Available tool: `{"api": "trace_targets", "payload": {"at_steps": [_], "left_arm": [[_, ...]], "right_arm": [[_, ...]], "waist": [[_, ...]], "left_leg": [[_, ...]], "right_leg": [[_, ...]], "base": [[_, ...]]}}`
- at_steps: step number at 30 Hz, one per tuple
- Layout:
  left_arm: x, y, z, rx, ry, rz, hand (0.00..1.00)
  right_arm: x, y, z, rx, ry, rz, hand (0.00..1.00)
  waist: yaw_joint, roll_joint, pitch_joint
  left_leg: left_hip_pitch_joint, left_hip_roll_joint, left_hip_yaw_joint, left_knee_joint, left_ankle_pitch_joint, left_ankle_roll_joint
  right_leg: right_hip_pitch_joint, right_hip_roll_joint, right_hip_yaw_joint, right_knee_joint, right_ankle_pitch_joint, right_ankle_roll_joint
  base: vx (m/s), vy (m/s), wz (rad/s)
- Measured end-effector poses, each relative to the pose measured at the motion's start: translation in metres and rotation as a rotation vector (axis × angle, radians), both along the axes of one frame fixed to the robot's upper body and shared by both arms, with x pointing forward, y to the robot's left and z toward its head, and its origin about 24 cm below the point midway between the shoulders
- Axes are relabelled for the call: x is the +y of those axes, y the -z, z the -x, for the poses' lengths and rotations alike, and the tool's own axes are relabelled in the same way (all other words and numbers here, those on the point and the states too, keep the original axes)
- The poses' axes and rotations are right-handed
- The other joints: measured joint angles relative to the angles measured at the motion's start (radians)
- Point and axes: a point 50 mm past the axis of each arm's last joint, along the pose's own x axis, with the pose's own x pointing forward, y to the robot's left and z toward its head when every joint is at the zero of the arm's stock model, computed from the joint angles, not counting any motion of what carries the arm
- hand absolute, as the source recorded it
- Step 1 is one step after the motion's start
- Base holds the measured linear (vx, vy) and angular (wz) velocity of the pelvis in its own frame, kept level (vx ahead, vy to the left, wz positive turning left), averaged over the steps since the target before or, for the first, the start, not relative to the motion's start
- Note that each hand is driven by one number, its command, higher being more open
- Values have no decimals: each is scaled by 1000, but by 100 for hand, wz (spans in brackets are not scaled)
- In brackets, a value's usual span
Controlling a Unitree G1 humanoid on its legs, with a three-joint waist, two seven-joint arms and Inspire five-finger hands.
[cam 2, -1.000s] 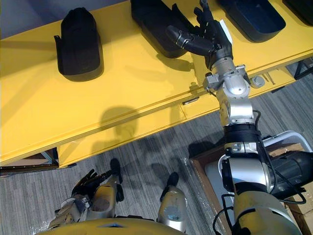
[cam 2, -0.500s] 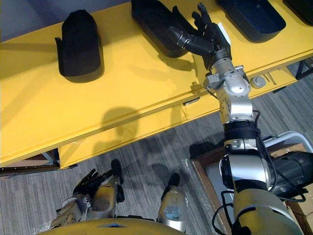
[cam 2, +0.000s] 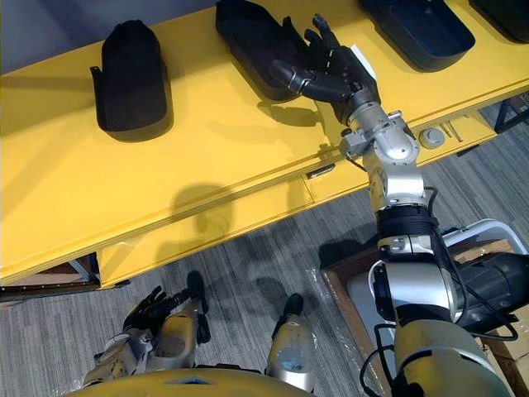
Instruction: Walk over and take three plastic housings, then place them on the shelf
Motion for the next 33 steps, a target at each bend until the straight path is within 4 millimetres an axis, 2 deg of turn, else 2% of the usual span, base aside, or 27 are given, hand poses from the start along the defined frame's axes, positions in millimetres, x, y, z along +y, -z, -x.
{"api": "trace_targets", "payload": {"at_steps": [6,17,23,28,33], "left_arm": [[1,0,0,1,-2,-3,100],[5,0,1,1,-3,-14,100],[6,1,4,14,-4,-17,100],[9,2,5,17,-6,-23,100],[9,3,6,26,-5,-25,100]], "right_arm": [[1,5,4,-3,0,3,100],[-8,11,14,-15,0,-99,100],[-16,-6,22,-115,62,-147,100],[-24,-11,31,-185,50,-221,100],[-22,-14,35,-219,104,-150,100]], "waist": [[-2,-4,0],[-4,-15,2],[-21,-21,-1],[-22,-31,-7],[-26,-33,-9]], "left_leg": [[4,5,2,0,-1,-1],[14,16,12,-1,-1,-2],[14,16,14,-1,-3,-4],[17,16,15,0,-3,-4],[36,16,15,-1,-5,-6]], "right_leg": [[11,8,2,-18,8,0],[23,22,10,-38,19,0],[26,24,11,-50,24,0],[30,25,12,-52,24,0],[48,25,11,-54,24,0]], "base": [[0,-3,-1],[-8,-6,-3],[0,0,0],[0,0,0],[0,0,0]]}}
